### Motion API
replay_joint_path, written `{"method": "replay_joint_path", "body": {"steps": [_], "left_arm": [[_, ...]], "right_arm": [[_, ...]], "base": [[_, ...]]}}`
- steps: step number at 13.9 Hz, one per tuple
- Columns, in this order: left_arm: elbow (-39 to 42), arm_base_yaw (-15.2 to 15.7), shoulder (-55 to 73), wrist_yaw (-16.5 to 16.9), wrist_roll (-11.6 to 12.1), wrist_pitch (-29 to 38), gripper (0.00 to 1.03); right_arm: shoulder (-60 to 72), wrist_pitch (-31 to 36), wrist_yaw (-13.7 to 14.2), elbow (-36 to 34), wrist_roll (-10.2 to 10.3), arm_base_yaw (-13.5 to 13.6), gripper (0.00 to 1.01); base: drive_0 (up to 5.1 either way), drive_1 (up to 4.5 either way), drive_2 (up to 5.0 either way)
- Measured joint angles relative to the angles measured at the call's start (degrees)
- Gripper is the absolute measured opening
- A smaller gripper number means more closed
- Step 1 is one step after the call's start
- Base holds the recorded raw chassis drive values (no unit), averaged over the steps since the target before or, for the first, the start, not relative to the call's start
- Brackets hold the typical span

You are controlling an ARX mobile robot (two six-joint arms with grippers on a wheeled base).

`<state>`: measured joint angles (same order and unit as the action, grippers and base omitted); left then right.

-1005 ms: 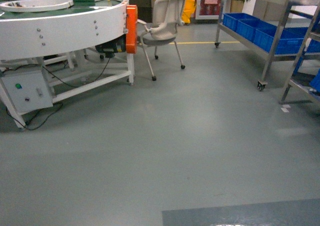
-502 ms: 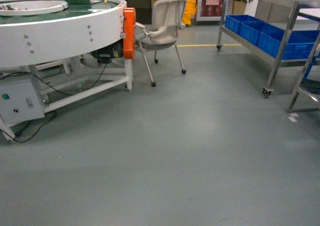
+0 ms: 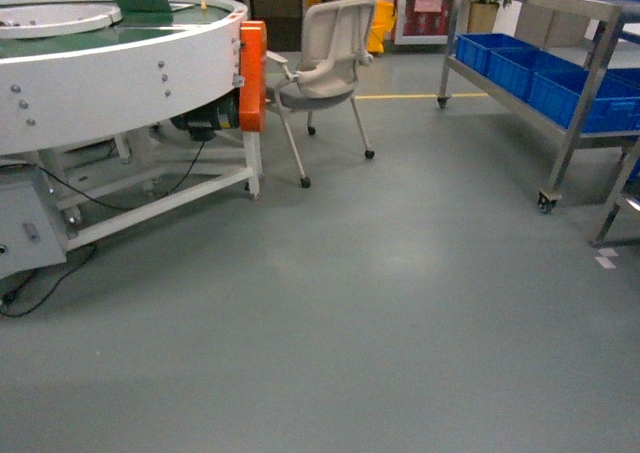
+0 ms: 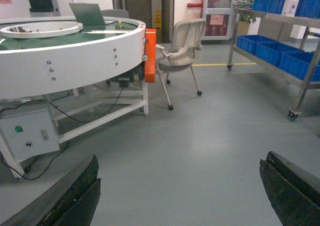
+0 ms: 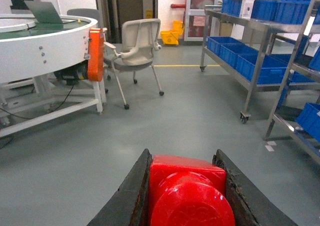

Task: Pick red block from blue box to shelf

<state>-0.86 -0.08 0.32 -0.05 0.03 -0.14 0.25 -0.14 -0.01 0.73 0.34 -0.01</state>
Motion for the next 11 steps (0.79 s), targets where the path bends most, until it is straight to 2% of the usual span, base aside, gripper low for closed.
{"method": "replay_joint_path", "body": {"steps": [11], "left_arm": [[0.0, 0.0, 0.0, 0.0, 0.0, 0.0, 0.98]], "right_arm": [[0.0, 0.0, 0.0, 0.0, 0.0, 0.0, 0.28]], "base": [[0.0, 4.26, -4.3]]}}
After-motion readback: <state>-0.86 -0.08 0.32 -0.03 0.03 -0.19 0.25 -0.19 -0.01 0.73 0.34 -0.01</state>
